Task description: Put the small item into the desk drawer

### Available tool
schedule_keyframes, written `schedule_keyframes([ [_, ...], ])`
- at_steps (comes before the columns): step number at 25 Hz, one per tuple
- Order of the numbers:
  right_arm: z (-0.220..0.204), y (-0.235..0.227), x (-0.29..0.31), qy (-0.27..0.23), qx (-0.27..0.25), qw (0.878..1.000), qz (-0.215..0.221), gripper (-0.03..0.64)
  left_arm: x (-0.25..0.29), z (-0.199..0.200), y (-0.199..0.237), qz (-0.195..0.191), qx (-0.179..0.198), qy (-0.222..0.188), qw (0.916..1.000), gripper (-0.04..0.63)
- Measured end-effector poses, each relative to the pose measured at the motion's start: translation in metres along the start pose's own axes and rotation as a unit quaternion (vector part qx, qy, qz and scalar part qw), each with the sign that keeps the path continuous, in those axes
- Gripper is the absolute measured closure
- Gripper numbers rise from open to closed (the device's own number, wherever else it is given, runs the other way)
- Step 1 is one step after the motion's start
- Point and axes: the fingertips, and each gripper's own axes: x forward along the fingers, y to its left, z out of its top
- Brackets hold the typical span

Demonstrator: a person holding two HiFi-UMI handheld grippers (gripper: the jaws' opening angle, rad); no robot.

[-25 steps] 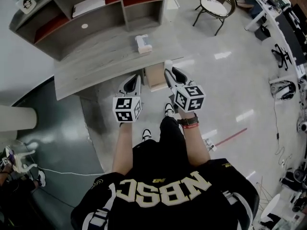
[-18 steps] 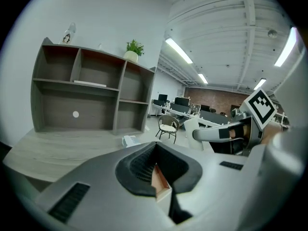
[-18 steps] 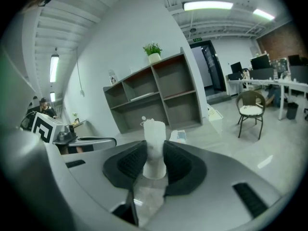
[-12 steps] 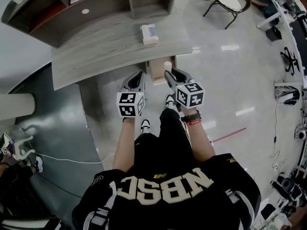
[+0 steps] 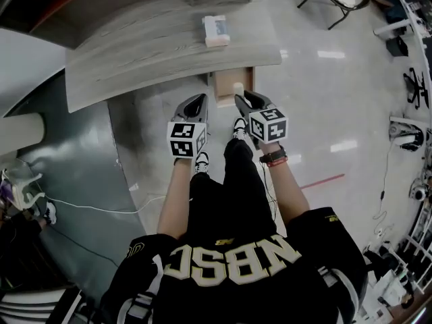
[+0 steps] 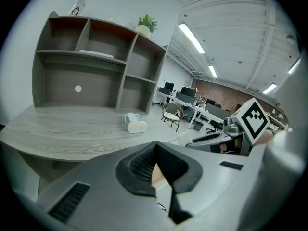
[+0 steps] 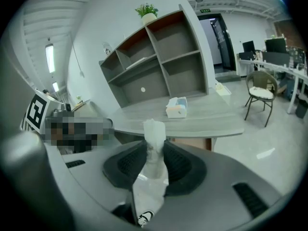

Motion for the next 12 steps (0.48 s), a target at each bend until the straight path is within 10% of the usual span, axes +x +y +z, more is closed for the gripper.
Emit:
schedule_keyframes([
  [12, -0.046, -0.023, 0.053, 0.089, -0.082, 0.992, 0.031, 0.5, 0.03, -0.048, 0.013, 0.012, -0.022, 0.044, 0.9987, 0.583],
])
